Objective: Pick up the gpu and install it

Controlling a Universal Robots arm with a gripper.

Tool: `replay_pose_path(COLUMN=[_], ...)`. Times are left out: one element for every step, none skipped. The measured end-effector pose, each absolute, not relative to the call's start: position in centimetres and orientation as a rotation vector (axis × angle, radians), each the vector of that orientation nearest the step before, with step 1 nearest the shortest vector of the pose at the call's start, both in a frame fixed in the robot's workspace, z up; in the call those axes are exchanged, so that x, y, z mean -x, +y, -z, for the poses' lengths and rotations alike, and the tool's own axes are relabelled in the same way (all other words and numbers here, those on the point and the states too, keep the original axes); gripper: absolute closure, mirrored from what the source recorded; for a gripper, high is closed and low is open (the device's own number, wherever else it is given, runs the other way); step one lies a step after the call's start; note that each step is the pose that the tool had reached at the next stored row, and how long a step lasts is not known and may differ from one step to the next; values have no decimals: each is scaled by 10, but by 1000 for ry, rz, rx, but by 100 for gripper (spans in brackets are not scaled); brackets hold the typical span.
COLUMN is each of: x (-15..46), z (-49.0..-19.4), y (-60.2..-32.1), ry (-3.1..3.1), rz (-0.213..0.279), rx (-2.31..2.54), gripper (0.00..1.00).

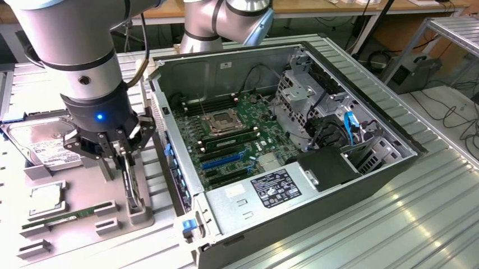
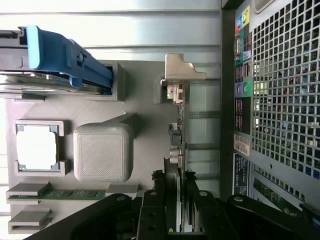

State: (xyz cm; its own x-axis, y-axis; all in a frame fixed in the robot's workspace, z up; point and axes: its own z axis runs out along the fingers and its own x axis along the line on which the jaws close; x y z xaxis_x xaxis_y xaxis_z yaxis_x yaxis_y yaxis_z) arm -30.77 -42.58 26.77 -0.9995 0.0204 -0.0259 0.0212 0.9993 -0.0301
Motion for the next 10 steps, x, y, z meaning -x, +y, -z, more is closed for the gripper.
replay_pose_path(x=[308,308,308,308,308,308,308,308,308,308], z=[-268,-268,-269,-269,-269,-270,-270,-270,-271,-271], y=[-426,-426,-426,-426,-426,-426,-426,-426,-426,-426], ry=[3116,3116,3115,3116,3115,3115,3115,3116,3115,3115], rz=[47,47,47,48,47,47,47,47,47,47], rx=[-32,-32,-32,-32,-32,-32,-32,-32,-32,-32], gripper=[73,73,73,73,73,73,73,73,73,73])
